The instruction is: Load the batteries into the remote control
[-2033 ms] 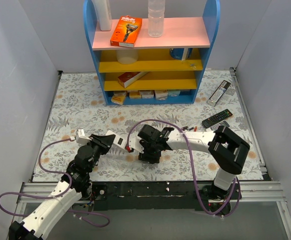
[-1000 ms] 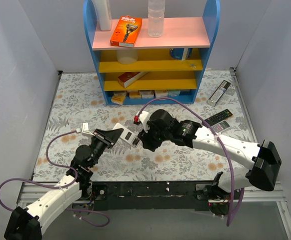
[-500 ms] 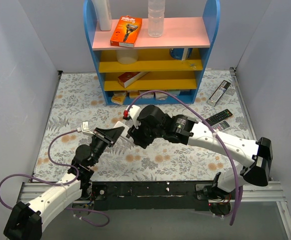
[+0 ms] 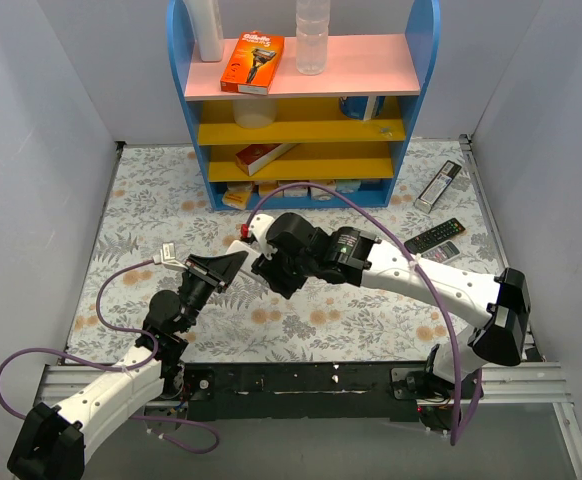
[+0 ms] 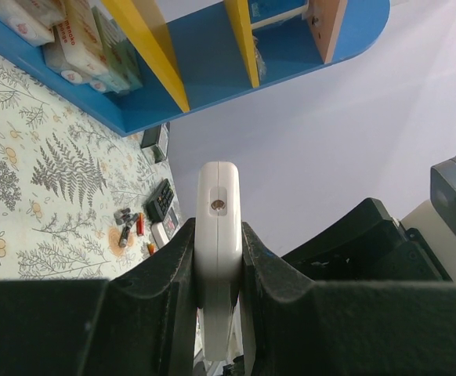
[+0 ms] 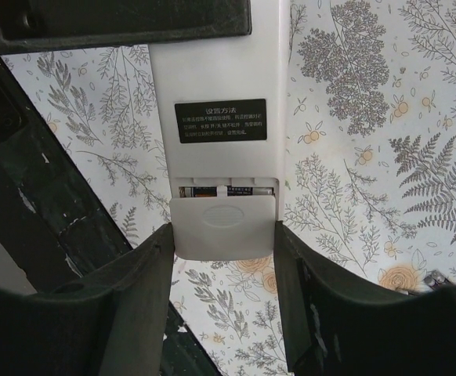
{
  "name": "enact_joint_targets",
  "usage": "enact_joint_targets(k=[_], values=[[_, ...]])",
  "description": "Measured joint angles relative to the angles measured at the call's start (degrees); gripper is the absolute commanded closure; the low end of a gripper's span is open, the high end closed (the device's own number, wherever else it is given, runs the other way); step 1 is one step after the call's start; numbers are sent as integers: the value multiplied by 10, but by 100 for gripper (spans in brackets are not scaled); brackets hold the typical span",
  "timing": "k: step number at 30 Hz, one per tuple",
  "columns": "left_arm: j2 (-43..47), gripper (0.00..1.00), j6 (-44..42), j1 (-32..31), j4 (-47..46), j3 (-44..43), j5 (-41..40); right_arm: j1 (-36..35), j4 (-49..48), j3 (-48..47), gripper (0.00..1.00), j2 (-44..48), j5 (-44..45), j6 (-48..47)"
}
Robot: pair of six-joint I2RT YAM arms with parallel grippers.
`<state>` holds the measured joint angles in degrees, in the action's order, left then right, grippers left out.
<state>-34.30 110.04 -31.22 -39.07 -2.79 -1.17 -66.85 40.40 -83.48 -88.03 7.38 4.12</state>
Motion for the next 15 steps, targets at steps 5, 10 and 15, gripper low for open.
enact_joint_targets(k=[5, 10, 15], values=[[-1, 100, 9, 2, 0, 1, -1, 0, 5, -8, 81, -7, 1, 0], [-3, 100, 23, 2, 3, 2, -1, -1, 16, -17, 78, -14, 5, -1], [-3, 100, 30, 3, 5, 3, -3, -4, 22, -24, 74, -19, 12, -4]])
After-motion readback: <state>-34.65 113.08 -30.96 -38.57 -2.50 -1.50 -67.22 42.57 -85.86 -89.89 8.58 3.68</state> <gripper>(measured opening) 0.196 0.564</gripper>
